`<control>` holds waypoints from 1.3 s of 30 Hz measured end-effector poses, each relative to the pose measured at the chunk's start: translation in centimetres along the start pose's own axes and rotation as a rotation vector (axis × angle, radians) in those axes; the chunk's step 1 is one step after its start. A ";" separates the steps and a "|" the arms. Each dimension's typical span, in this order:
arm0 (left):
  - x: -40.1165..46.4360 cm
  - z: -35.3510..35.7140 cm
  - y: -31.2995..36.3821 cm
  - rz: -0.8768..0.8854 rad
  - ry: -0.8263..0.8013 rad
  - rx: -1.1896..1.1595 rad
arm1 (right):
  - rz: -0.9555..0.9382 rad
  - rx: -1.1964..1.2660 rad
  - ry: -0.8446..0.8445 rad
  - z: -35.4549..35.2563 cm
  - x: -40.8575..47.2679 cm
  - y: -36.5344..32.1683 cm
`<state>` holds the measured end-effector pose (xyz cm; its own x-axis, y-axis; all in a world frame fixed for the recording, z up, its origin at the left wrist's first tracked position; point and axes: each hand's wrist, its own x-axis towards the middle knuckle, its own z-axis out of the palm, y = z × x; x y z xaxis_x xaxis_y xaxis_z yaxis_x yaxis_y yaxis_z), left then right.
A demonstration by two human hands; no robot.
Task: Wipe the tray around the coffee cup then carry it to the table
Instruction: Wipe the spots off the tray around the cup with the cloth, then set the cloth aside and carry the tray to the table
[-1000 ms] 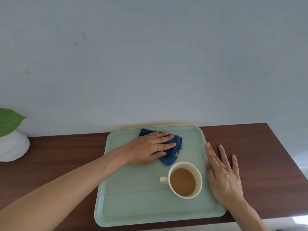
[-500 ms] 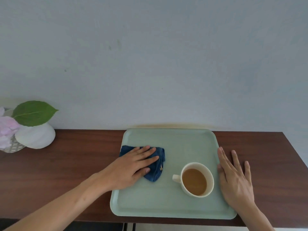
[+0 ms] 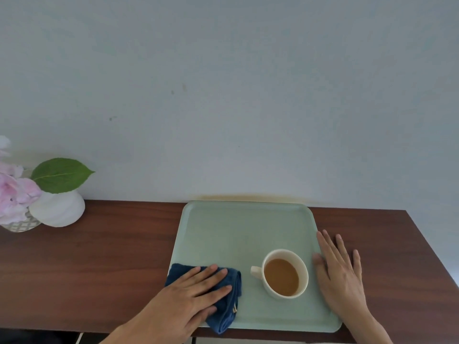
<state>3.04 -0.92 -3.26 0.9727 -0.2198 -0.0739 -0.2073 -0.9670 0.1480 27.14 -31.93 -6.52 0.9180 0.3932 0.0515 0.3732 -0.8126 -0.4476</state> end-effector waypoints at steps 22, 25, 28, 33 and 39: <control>-5.5 -6.3 -2.7 -0.531 0.555 -0.394 | 0.034 0.004 0.099 0.7 -1.3 0.6; -5.9 -6.1 -6.8 -0.553 0.554 -0.177 | 0.045 0.012 0.107 0.8 -1.2 0.6; -6.3 -4.3 -9.8 -0.652 0.503 -0.095 | 0.041 0.006 0.117 0.8 -1.1 0.6; -5.6 0.0 -10.6 -0.655 0.296 -0.064 | 0.013 0.000 0.142 0.9 -1.1 0.6; -4.5 -1.2 -7.9 -0.702 0.357 0.131 | 0.019 -0.003 0.107 0.7 -1.1 0.6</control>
<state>0.39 7.85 -2.90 0.8503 0.4796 0.2167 0.4775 -0.8762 0.0655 26.31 -32.58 -7.44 0.9338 0.3300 0.1381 0.3561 -0.8207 -0.4468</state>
